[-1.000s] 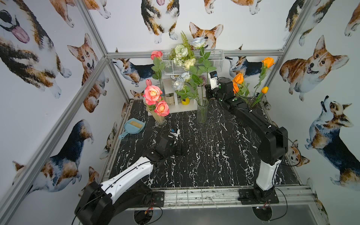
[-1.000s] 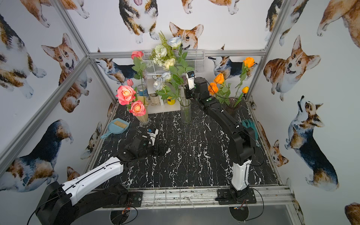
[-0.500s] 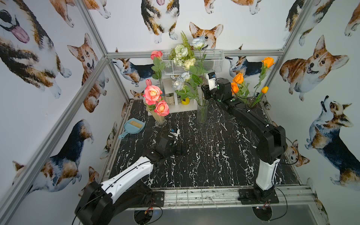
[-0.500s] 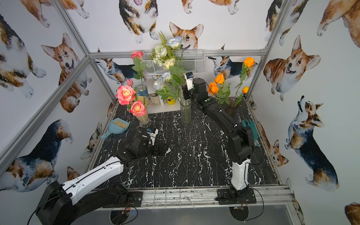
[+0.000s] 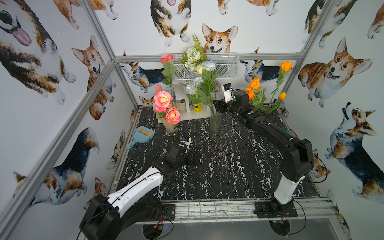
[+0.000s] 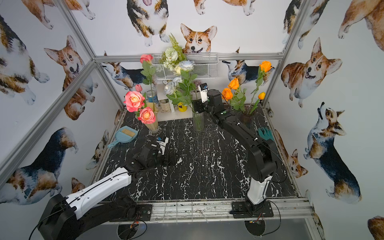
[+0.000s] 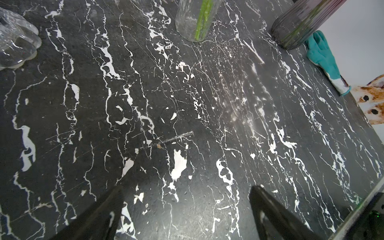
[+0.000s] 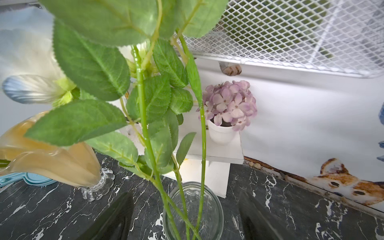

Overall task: Arrange the flowers in different vases according to their variety
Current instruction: Insert the flower into the vase, then reset both arms

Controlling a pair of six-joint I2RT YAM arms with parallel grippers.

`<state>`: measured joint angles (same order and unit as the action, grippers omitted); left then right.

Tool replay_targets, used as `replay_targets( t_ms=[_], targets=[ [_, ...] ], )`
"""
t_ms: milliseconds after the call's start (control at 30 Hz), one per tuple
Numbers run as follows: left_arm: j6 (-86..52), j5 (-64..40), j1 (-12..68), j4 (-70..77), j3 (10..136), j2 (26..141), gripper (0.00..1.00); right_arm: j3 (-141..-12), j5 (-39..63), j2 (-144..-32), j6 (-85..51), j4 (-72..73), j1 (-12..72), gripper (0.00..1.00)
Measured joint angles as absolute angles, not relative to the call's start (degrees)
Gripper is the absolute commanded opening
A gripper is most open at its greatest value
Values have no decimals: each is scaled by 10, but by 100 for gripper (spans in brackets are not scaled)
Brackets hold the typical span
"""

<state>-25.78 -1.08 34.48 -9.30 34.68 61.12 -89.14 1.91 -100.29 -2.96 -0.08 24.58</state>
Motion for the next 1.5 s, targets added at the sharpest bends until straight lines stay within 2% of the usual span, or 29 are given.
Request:
replay_targets(
  t_ms=[267,400,667,900,1233,1500],
  targets=[
    [-253,37,345,-93,350,602,100,-778,45,-904,-41,9,246,89],
    [-244,83,345,-93,350,597,100,-716,64,-848,-42,3,246,99],
    [-224,189,340,-48,310,576,100,-544,77,-742,-53,-2,236,100],
    [-163,234,302,12,298,573,100,-433,71,-654,-74,17,159,100],
    [-72,189,208,127,253,586,100,-333,-58,-611,-90,77,99,100],
    [-55,143,138,212,213,614,100,-175,-149,-606,-72,253,86,100]
  ],
)
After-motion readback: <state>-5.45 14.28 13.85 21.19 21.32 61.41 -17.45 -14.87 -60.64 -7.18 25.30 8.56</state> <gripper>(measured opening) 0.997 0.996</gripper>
